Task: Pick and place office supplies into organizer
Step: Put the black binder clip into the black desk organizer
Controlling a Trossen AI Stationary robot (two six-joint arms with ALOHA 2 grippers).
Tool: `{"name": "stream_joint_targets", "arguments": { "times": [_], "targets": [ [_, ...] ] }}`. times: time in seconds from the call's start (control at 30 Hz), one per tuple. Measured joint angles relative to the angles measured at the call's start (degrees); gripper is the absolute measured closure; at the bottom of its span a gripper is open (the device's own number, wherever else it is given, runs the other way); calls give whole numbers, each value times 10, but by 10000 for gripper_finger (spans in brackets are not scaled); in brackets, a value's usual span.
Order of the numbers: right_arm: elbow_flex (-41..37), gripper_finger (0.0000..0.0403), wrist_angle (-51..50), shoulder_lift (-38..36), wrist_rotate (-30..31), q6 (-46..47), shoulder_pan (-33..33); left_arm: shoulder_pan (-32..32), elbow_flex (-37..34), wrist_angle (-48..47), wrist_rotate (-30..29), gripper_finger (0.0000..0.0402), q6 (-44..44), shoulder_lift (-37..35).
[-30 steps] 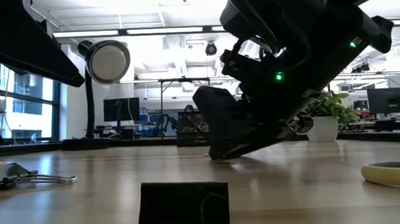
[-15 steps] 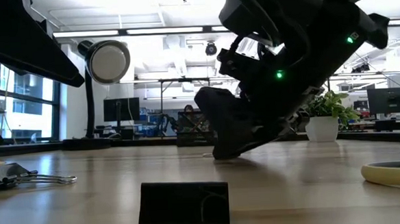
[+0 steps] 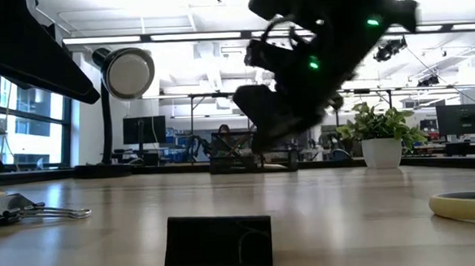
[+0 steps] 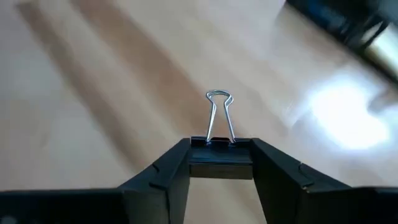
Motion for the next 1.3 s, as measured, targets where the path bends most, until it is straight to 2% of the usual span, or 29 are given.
{"name": "stream_joint_targets", "arguments": {
  "times": [0.17,0.3,0.4,0.53,0.63,0.87,1.3],
  "targets": [
    [1,257,77,-26,-11,-173,-74,0,0,0,0,268,1,0],
    [1,258,178,-28,-90,-326,-154,0,0,0,0,268,1,0],
    [2,257,232,-28,-148,-389,-219,0,0,-1,0,268,1,0],
    [8,257,254,-28,-194,-417,-300,0,0,-1,0,268,4,0],
    [13,257,256,-28,-258,-425,-351,0,0,-1,0,268,10,0],
    [16,256,260,-28,-343,-456,-408,0,0,0,-4,268,15,0],
    [16,256,295,-28,-348,-494,-422,0,0,0,-9,268,20,0]
  ]
}}
